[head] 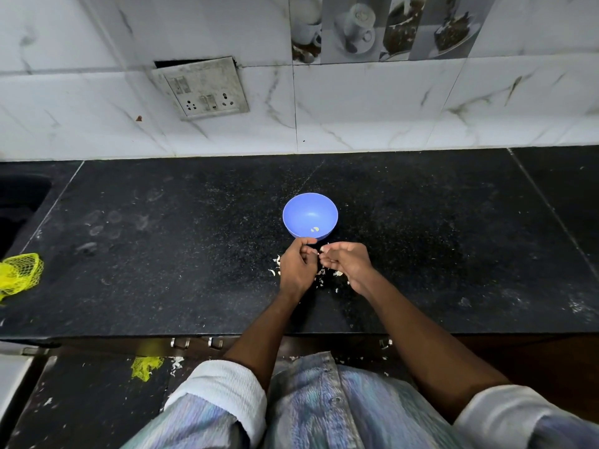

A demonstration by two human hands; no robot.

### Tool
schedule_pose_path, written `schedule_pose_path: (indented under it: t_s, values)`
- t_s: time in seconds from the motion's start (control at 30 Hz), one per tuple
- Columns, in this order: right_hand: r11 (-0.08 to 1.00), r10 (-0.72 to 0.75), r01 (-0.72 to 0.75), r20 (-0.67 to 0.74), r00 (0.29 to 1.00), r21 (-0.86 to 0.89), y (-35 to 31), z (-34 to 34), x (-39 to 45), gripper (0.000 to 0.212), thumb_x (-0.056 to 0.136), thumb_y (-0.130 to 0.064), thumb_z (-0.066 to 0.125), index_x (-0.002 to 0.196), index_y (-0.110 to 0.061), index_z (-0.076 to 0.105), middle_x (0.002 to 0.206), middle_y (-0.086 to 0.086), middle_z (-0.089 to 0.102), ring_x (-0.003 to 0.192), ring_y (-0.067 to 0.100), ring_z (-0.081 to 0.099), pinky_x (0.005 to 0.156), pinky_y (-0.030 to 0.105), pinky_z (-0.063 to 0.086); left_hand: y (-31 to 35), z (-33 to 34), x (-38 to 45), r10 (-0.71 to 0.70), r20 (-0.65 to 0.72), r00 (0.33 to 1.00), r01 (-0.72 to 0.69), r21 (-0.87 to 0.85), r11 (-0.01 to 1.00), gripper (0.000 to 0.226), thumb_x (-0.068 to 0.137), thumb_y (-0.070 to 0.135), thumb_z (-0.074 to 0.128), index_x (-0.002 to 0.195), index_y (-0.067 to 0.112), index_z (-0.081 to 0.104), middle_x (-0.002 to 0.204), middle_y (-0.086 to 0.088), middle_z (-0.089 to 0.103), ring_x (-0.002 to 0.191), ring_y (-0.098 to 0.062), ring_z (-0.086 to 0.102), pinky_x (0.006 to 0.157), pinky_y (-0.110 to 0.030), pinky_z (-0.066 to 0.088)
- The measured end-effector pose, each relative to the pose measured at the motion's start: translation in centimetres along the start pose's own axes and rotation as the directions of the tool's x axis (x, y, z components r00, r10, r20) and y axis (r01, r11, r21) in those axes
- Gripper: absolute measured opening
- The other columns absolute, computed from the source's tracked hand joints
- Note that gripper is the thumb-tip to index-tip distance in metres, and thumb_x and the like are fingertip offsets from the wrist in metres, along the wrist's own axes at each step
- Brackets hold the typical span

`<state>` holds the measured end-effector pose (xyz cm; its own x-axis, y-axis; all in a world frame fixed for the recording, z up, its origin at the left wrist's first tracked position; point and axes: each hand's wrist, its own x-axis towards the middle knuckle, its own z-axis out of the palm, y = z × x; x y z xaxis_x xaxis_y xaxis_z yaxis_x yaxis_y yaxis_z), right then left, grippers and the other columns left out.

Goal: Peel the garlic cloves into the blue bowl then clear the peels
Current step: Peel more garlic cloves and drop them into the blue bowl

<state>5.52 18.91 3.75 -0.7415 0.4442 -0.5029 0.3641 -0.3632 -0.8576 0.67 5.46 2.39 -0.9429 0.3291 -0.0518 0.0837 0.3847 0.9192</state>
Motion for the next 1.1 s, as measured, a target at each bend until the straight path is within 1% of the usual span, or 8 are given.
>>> schedule_pose_path:
  t_s: [0.13,0.23,0.33,0.5,0.63,0.77,0.9,1.1]
  values:
    - [0.999,-0.007,0.007,0.001,1.0,-0.034,0.0,0.0,0.0,0.011,0.096,0.002,0.064,0.104,0.007,0.071,0.08,0.016,0.072,0.068,0.02,0.07,0.062,0.021,0.059,0.2,-0.1,-0.2,0.007,0.0,1.0,-0.007,0.002,1.0,0.012,0.094,0.008,0.071,0.098,0.017,0.078,0.082,0.006,0.074,0.068,0.003,0.062,0.068,-0.013,0.05]
    - [0.997,-0.009,0.011,0.014,1.0,-0.081,0.1,0.1,0.0,0.013,0.099,0.0,0.062,0.106,0.007,0.071,0.076,0.012,0.07,0.064,0.015,0.066,0.06,0.02,0.058,0.5,-0.1,-0.3,0.016,-0.022,1.0,-0.015,0.027,1.0,0.005,0.09,0.019,0.079,0.091,0.023,0.079,0.076,0.01,0.073,0.067,0.0,0.066,0.066,-0.018,0.055]
    - [0.995,-0.008,0.011,0.032,0.999,-0.102,0.4,-0.1,-0.1,0.015,0.098,-0.006,0.067,0.106,0.005,0.073,0.078,0.012,0.072,0.063,0.013,0.068,0.06,0.021,0.057,0.7,-0.3,-0.4,0.049,-0.078,0.996,-0.042,0.092,0.995,0.012,0.089,0.017,0.075,0.086,0.026,0.081,0.075,0.015,0.073,0.07,-0.002,0.069,0.067,-0.024,0.058]
    - [0.999,0.004,-0.002,0.04,0.999,-0.051,0.5,0.2,-0.3,0.009,0.096,-0.011,0.071,0.097,-0.003,0.073,0.078,0.012,0.073,0.064,0.014,0.068,0.062,0.023,0.057,1.1,-0.2,-0.4,0.028,-0.096,0.995,-0.022,0.062,0.998,0.018,0.088,0.009,0.072,0.083,0.024,0.082,0.069,0.012,0.073,0.065,-0.006,0.069,0.066,-0.028,0.06]
    - [0.998,-0.005,0.006,0.015,1.0,-0.057,0.6,0.4,-0.3,0.01,0.097,-0.009,0.07,0.1,-0.001,0.074,0.077,0.011,0.073,0.066,0.014,0.068,0.064,0.022,0.058,0.9,-0.1,-0.3,0.021,-0.104,0.994,-0.018,0.032,0.999,0.014,0.088,0.012,0.073,0.084,0.022,0.082,0.069,0.01,0.074,0.064,-0.007,0.07,0.065,-0.028,0.06]
    - [0.998,-0.022,0.022,0.008,1.0,-0.051,0.5,0.6,-0.4,0.007,0.097,-0.009,0.07,0.093,-0.005,0.074,0.076,0.01,0.073,0.065,0.014,0.067,0.065,0.023,0.059,0.9,-0.2,-0.3,-0.003,-0.083,0.997,0.003,0.0,1.0,0.009,0.088,0.011,0.074,0.085,0.017,0.08,0.067,0.009,0.072,0.06,0.001,0.064,0.06,-0.017,0.052]
    - [1.0,-0.024,0.024,0.03,0.999,-0.005,0.3,0.5,-0.5,0.006,0.097,-0.006,0.069,0.093,-0.003,0.074,0.078,0.011,0.073,0.069,0.015,0.067,0.068,0.024,0.059,0.9,-0.3,-0.4,0.037,-0.054,0.998,-0.036,0.015,0.999,0.019,0.093,0.005,0.066,0.089,0.019,0.078,0.072,0.014,0.071,0.065,0.005,0.064,0.064,-0.01,0.048]
    - [0.991,0.036,-0.04,0.034,0.999,0.13,-0.1,0.5,-0.5,0.009,0.096,0.001,0.066,0.102,0.001,0.073,0.082,0.011,0.076,0.071,0.015,0.07,0.068,0.023,0.058,1.1,-0.2,-0.5,0.058,-0.11,0.992,-0.055,0.034,0.998,0.016,0.091,0.01,0.07,0.088,0.023,0.078,0.078,0.011,0.073,0.072,-0.006,0.068,0.069,-0.02,0.055]
